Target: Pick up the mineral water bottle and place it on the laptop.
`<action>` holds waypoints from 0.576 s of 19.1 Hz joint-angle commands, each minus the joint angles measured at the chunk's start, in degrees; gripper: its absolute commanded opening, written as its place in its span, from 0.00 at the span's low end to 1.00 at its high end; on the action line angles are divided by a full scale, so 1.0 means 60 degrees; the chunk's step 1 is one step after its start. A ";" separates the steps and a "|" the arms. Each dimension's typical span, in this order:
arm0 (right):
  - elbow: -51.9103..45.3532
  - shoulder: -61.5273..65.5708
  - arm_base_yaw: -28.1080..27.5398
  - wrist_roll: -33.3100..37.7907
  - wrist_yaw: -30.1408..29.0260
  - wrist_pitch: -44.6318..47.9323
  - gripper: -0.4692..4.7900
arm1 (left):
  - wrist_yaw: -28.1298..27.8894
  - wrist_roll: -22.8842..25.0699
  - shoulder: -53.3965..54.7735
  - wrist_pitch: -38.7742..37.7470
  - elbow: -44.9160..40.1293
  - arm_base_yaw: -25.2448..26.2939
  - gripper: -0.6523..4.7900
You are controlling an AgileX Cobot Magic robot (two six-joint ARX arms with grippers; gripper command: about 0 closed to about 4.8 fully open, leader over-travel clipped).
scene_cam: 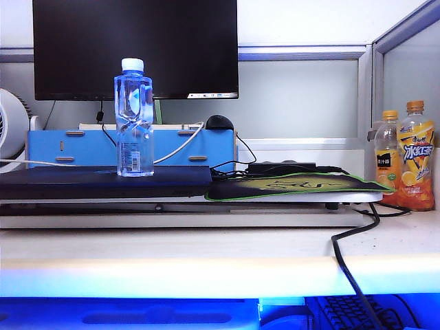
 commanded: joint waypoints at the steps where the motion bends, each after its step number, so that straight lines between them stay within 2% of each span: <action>1: 0.0011 -0.0991 0.0004 -0.0557 0.0382 -0.0685 0.94 | 0.0029 0.0007 -0.0018 0.0073 0.0015 0.0004 0.12; 11: 0.0007 -0.3727 -0.0004 -0.0816 0.1683 -0.3756 0.94 | 0.0029 0.0007 -0.0018 0.0076 0.0015 0.0004 0.12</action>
